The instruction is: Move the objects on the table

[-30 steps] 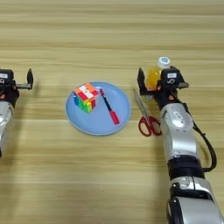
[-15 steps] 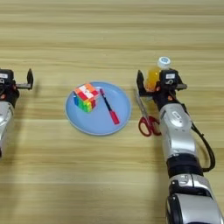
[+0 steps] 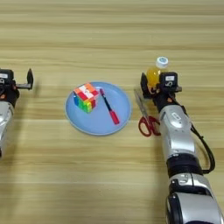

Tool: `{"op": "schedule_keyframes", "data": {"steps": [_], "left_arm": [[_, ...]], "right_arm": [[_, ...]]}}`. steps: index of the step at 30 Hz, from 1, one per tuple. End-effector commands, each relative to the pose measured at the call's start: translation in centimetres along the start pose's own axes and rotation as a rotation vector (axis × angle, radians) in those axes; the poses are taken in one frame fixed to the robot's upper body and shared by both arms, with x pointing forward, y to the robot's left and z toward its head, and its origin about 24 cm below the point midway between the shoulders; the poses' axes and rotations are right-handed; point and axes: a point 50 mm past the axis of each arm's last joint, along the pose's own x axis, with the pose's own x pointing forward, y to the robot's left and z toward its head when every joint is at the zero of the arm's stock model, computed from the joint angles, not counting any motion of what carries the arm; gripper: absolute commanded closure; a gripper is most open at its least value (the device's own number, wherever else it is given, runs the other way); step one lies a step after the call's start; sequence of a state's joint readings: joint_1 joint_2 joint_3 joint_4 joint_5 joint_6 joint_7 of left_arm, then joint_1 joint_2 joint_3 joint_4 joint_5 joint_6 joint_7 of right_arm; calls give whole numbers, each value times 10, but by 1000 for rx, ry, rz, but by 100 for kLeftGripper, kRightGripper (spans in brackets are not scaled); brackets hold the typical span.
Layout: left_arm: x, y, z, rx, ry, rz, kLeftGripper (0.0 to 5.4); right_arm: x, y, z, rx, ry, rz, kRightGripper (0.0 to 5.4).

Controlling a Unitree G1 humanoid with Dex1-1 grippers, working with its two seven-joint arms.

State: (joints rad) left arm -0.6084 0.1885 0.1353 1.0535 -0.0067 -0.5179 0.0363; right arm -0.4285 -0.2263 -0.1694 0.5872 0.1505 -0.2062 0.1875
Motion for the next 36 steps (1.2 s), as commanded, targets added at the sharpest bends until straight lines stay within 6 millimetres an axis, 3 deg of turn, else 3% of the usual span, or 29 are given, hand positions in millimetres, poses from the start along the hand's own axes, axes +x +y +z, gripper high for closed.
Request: {"op": "schedule_keyframes", "data": {"steps": [1,10,21,28,36], "left_arm": [[3,-1,3,9,-1,-6,0],[3,-1,3,9,-1,-6,0],[3,-2,3,9,1,-5,0],[3,-2,3,10,1,-5,0],[3,-3,3,10,0,-5,0]], "right_arm": [[5,0,5,7,-9,2,191],[3,-1,14,-16,-70,-5,191],[-12,15,49,-20,-245,57,191],[-28,39,65,-7,-303,193,191],[-53,85,69,34,-303,510,191]]}}
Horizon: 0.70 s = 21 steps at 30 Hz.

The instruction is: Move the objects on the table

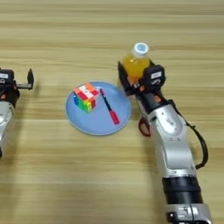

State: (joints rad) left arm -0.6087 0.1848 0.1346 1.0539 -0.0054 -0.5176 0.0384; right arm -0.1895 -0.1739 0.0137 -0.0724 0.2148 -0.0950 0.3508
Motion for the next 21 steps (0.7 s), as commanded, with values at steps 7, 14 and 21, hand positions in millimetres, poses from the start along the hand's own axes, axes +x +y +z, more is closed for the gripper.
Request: {"op": "schedule_keyframes", "data": {"steps": [7,14,21], "left_arm": [[3,-4,3,12,0,-5,0],[4,-5,3,12,1,-4,0],[4,-5,3,13,2,-3,0]], "right_arm": [[-6,65,12,155,-10,359,192],[-14,99,6,286,59,530,192],[-21,120,-6,354,132,602,192]]}}
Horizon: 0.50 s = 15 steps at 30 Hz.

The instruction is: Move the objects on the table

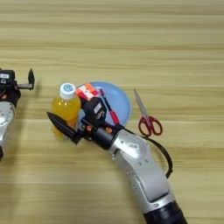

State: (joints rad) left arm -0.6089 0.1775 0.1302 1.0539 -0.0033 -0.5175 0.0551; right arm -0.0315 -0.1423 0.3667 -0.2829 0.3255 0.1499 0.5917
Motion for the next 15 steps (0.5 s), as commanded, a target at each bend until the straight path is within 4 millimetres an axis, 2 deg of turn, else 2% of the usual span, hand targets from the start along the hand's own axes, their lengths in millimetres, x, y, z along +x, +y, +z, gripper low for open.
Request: {"op": "schedule_keyframes", "data": {"steps": [1,15], "left_arm": [[4,-2,4,15,1,-11,0],[4,-3,4,14,-3,-11,0]], "right_arm": [[8,10,-5,30,4,42,192],[11,3,-45,-73,85,-8,192]]}}
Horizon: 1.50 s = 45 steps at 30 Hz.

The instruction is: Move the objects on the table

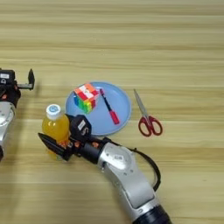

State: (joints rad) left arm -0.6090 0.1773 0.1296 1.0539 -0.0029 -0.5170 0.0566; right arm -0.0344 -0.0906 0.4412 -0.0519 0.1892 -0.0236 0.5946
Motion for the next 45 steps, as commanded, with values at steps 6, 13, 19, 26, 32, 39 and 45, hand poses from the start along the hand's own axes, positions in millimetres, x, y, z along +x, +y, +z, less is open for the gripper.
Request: {"op": "schedule_keyframes", "data": {"steps": [6,13,19,26,32,39,45], "left_arm": [[4,-4,4,14,-4,-12,0],[4,-3,4,13,-4,-12,0],[3,-3,4,14,-3,-12,0],[4,-4,4,14,-3,-14,0],[4,-6,4,14,-1,-15,0],[4,-6,4,15,-1,-16,0],[4,-7,4,16,0,-16,0]], "right_arm": [[3,-7,-11,-42,12,-27,192],[4,-7,-16,-28,30,-33,148],[4,-8,-16,-17,27,-39,87],[3,-10,-14,-18,18,-43,27],[3,-10,-9,-19,-3,-37,3],[1,-7,13,-30,-103,-25,3],[-4,-6,35,-37,-192,-17,3]]}}
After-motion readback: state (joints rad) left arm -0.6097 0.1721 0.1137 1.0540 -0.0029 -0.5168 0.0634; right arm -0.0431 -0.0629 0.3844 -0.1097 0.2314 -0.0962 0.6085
